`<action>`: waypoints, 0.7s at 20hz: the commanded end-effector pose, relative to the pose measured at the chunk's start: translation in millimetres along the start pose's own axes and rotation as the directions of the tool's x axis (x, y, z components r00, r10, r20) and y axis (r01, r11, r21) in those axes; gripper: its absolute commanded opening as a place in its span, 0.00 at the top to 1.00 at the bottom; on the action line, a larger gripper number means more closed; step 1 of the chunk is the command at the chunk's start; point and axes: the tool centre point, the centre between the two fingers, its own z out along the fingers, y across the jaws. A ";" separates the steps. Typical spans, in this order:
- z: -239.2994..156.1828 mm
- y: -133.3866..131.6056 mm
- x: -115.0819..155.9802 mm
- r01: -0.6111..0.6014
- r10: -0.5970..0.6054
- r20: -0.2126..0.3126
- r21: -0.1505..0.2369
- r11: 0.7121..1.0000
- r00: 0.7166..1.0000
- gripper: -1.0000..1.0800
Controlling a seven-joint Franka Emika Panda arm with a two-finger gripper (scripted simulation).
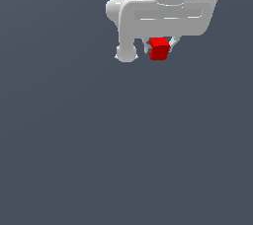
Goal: Pick up the red cube and move it to a goal position.
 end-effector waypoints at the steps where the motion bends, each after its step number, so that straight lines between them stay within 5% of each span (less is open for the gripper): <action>1: -23.7 -2.2 -0.3 0.000 0.000 0.001 0.000 1.000 1.000 1.00; 14: -88.9 -7.9 2.3 -0.001 0.001 0.000 0.000 1.000 1.000 1.00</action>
